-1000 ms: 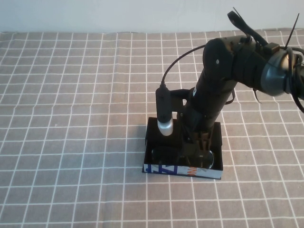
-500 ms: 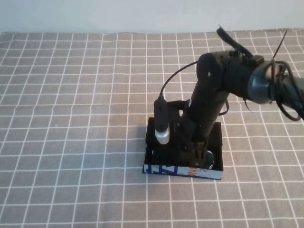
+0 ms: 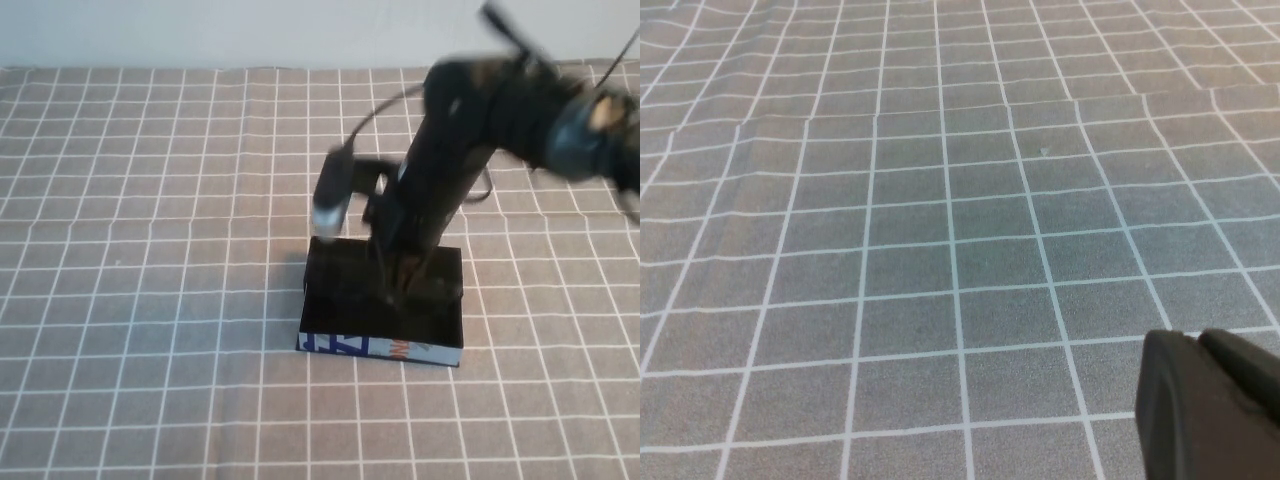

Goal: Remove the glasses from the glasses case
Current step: Pick up the glasses from the glasses case, then place the glasses on the table

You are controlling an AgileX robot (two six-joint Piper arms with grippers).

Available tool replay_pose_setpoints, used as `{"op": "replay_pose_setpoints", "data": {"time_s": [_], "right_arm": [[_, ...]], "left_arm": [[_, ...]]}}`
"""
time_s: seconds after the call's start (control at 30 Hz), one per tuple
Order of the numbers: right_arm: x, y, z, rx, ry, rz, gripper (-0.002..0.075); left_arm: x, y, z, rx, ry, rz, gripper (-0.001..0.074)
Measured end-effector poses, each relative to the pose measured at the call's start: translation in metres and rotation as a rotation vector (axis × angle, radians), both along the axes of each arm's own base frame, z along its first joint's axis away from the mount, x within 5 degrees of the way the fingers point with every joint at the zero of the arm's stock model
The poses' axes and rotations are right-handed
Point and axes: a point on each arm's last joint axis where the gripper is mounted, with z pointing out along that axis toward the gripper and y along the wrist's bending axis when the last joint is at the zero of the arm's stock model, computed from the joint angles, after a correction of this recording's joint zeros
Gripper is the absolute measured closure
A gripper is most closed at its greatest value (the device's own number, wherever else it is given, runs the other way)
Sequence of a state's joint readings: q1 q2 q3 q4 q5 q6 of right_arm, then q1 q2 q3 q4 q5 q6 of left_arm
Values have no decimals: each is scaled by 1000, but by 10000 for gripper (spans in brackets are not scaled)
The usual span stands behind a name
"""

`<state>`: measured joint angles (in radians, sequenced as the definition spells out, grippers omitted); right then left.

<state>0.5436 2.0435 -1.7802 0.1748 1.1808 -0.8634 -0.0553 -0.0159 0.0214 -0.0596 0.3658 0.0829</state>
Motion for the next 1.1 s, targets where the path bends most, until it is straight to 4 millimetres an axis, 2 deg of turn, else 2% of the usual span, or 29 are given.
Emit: {"op": "replay_pose_setpoints", "data": {"time_s": [0.17,0.23,0.3,0.37,0.53,0.67,0.9,1.0,1.1], "right_arm": [[-9,-31,62,128,28,-321,687],[-11,-46,78,178,53,-457,687],[-15,-63,88,208,81,-581,688],[-19,-81,87,211,120,-690,688],[-37,-115,67,211,176,-892,688],[-54,-134,41,251,168,-1047,688],[-66,-149,-23,141,200,-1243,688],[-63,-150,-42,117,211,-1285,687],[-58,-149,-53,110,209,-1300,645]], "left_arm": [[0,0,0,0,0,0,740],[0,0,0,0,0,0,740],[0,0,0,0,0,0,740],[0,0,0,0,0,0,740],[0,0,0,0,0,0,740],[0,0,0,0,0,0,740],[0,0,0,0,0,0,740],[0,0,0,0,0,0,740],[0,0,0,0,0,0,740]]}}
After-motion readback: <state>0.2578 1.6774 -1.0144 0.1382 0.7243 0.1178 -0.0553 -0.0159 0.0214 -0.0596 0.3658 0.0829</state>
